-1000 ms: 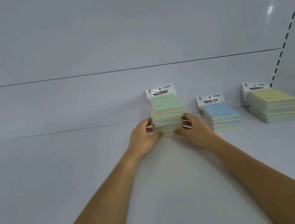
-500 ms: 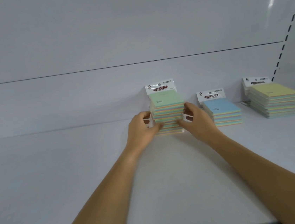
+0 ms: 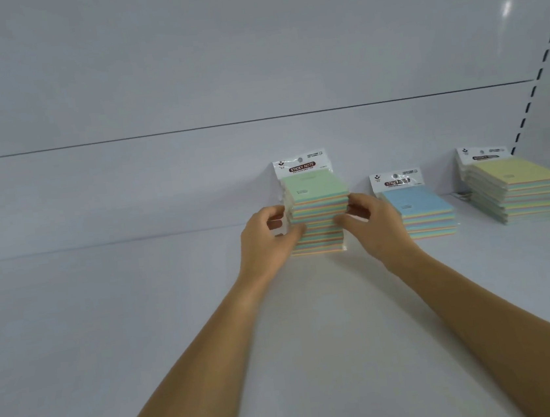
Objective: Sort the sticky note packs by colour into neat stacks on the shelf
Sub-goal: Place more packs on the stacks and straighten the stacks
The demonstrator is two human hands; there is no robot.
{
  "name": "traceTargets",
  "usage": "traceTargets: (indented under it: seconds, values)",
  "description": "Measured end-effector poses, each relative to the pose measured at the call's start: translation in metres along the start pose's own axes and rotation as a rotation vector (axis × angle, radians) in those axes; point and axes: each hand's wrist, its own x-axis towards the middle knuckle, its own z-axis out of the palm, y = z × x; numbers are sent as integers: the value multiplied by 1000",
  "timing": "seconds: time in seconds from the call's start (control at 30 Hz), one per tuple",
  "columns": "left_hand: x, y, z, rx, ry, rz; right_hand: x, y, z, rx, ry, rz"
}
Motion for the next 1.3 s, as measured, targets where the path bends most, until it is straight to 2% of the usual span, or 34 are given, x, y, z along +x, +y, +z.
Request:
traceTargets:
  seconds: [0.23, 0.33, 0.5, 0.87, 1.0, 1.1, 1.17, 1.3]
  values:
    - [2, 1, 2, -37, 38, 55, 0, 2, 0, -48, 33, -37]
    - [2, 2, 3, -33, 78, 72, 0, -3, 2, 18, 74, -37]
    - [3, 6, 8, -80, 114, 170, -3, -8, 2, 15, 137, -103]
    - [4, 7, 4, -137, 106, 124, -6, -11, 3, 7, 143, -129]
    - [3, 8, 2, -190, 54, 25, -6, -6, 4, 21, 67, -52]
    - [1, -1, 0, -91, -99, -107, -8, 3, 6, -140, -71, 37]
    - [-1, -5, 0, 16, -186, -116, -10, 6, 8, -228, -107, 18]
    - [-3, -5, 0, 75, -192, -78, -11, 7, 9, -270, -104, 1]
